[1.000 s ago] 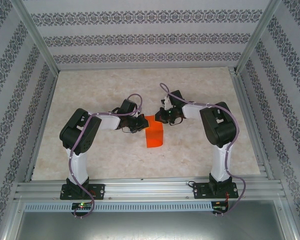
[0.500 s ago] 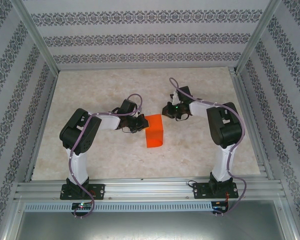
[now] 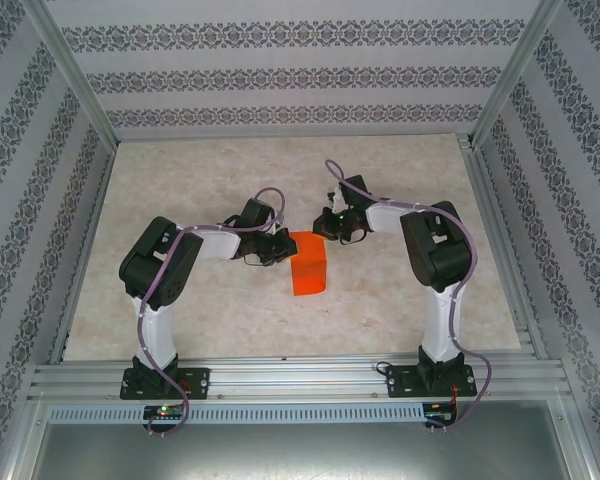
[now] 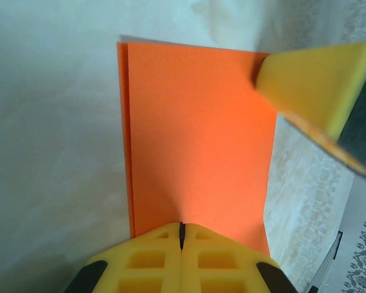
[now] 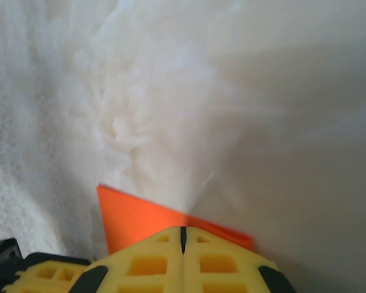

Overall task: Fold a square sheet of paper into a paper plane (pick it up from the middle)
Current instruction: First fold the paper in half at the center of the table.

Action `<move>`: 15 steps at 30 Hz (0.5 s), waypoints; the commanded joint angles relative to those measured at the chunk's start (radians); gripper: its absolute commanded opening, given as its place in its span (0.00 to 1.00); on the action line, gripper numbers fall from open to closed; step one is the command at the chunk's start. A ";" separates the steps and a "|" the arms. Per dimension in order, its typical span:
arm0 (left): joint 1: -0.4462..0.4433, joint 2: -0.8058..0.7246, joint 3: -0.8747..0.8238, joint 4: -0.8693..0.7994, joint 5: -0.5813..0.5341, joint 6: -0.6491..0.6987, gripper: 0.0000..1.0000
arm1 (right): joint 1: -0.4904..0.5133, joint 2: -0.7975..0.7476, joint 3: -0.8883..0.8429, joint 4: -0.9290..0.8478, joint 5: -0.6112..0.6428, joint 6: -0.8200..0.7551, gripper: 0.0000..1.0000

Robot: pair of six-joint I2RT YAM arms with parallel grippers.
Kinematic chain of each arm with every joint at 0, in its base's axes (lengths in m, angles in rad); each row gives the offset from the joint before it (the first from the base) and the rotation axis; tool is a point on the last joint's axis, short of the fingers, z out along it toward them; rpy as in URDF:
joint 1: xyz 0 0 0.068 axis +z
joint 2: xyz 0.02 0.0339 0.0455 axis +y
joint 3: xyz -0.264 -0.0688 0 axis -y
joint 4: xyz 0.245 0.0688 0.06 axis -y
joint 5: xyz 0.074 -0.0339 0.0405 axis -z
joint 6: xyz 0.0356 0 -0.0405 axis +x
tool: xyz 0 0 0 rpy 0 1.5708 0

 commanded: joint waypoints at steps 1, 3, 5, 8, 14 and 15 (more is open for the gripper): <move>-0.012 0.136 -0.097 -0.274 -0.199 0.026 0.00 | -0.082 0.014 0.007 -0.023 0.072 0.025 0.00; -0.011 0.138 -0.096 -0.274 -0.198 0.028 0.00 | -0.106 -0.022 -0.004 -0.020 0.071 0.026 0.00; -0.013 0.138 -0.096 -0.272 -0.196 0.028 0.00 | -0.107 -0.077 -0.023 -0.025 0.067 0.009 0.00; -0.011 0.138 -0.093 -0.272 -0.198 0.029 0.00 | -0.078 -0.179 -0.099 -0.022 0.044 -0.011 0.00; -0.011 0.140 -0.087 -0.273 -0.202 0.037 0.00 | 0.046 -0.248 -0.239 -0.035 0.001 -0.012 0.00; -0.011 0.139 -0.085 -0.274 -0.203 0.037 0.00 | 0.065 -0.238 -0.242 -0.038 -0.001 -0.007 0.00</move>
